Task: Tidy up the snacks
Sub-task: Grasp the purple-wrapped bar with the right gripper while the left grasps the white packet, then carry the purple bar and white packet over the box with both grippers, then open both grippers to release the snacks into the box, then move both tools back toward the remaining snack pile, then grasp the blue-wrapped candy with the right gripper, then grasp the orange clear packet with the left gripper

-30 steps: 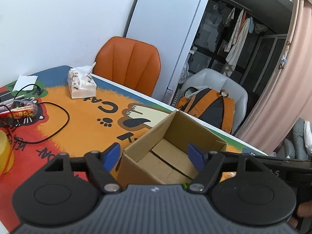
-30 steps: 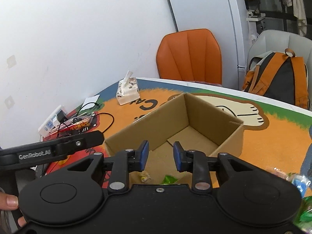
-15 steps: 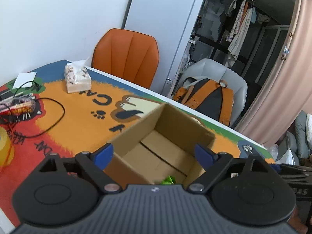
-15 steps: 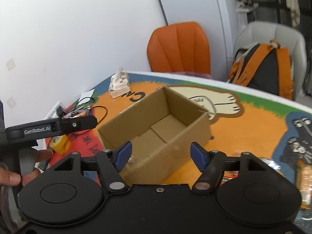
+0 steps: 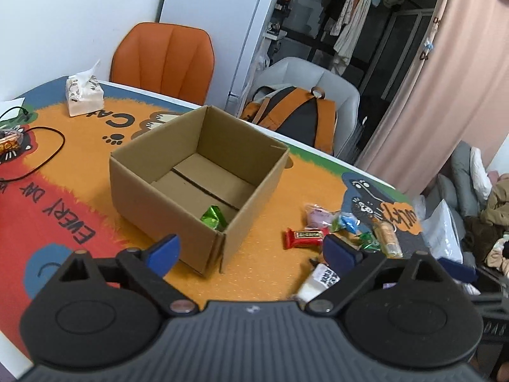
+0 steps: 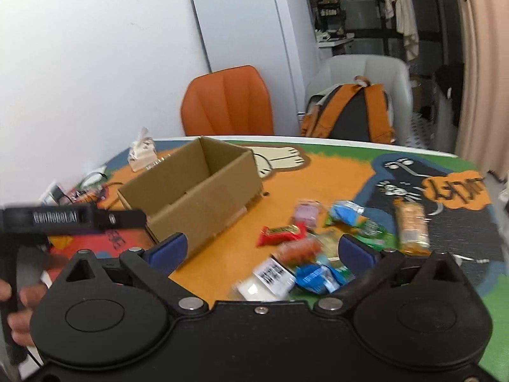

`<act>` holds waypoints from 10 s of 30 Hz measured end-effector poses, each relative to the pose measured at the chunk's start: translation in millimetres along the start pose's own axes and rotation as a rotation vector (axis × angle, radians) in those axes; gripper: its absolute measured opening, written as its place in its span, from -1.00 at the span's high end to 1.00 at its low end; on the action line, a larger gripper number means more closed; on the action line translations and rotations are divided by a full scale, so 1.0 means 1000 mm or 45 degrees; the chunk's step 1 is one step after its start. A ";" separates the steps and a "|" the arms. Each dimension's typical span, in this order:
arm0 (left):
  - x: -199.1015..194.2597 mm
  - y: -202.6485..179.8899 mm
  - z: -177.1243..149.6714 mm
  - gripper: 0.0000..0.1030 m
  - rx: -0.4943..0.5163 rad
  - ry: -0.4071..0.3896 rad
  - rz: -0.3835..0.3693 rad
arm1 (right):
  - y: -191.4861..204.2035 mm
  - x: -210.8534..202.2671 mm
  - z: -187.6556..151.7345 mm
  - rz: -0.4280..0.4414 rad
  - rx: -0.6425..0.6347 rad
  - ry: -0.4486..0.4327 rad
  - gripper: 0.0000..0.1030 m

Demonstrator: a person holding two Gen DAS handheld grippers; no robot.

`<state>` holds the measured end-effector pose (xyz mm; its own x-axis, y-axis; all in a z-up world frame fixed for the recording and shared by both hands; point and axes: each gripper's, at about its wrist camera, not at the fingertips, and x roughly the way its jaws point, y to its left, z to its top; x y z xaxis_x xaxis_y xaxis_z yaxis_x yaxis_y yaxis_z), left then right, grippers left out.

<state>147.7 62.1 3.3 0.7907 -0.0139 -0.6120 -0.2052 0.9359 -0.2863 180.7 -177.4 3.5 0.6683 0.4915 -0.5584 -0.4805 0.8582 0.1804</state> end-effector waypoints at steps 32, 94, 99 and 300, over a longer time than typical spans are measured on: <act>0.062 -0.042 -0.060 -0.78 0.203 0.077 -0.279 | -0.052 0.004 -0.071 -0.156 0.216 0.098 -0.49; -0.008 -0.030 -0.033 0.13 0.225 -0.180 -0.149 | 0.001 -0.015 -0.025 -0.129 0.073 -0.095 0.41; -0.010 -0.016 -0.021 0.13 0.191 -0.202 -0.121 | 0.015 -0.007 -0.015 -0.100 0.039 -0.102 0.41; 0.164 -0.090 -0.039 -0.01 0.250 0.145 -0.329 | -0.085 0.064 -0.053 -0.224 0.281 0.192 0.29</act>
<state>273.6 -37.9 -100.0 0.7305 -0.2882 -0.6192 0.1172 0.9460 -0.3021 233.7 -227.1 -90.6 0.6306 0.3193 -0.7074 -0.2193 0.9476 0.2323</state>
